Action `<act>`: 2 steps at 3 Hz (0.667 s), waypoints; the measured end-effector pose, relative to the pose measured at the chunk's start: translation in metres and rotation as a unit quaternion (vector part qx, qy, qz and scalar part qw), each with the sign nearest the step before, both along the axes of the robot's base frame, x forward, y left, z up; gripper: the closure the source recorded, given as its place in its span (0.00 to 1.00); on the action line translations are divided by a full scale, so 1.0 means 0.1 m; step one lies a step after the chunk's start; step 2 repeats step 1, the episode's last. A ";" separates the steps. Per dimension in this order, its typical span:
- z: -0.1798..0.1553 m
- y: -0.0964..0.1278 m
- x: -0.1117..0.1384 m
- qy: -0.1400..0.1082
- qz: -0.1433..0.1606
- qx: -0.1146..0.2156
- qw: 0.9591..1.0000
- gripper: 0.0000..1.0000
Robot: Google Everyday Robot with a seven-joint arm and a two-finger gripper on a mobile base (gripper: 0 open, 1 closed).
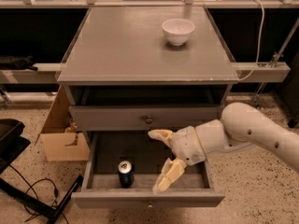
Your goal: Place pepsi can into middle drawer
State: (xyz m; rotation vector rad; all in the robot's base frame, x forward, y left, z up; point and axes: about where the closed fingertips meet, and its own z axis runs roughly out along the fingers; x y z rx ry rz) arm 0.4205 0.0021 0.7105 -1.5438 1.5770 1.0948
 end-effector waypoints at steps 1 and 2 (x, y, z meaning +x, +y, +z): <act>0.64 -0.11 -0.09 -0.049 -0.004 -0.104 0.993 0.00; 0.64 -0.11 -0.09 -0.049 -0.004 -0.104 0.993 0.00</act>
Offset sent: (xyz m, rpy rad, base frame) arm 0.0000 0.0000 0.0000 0.0000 0.0000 0.0000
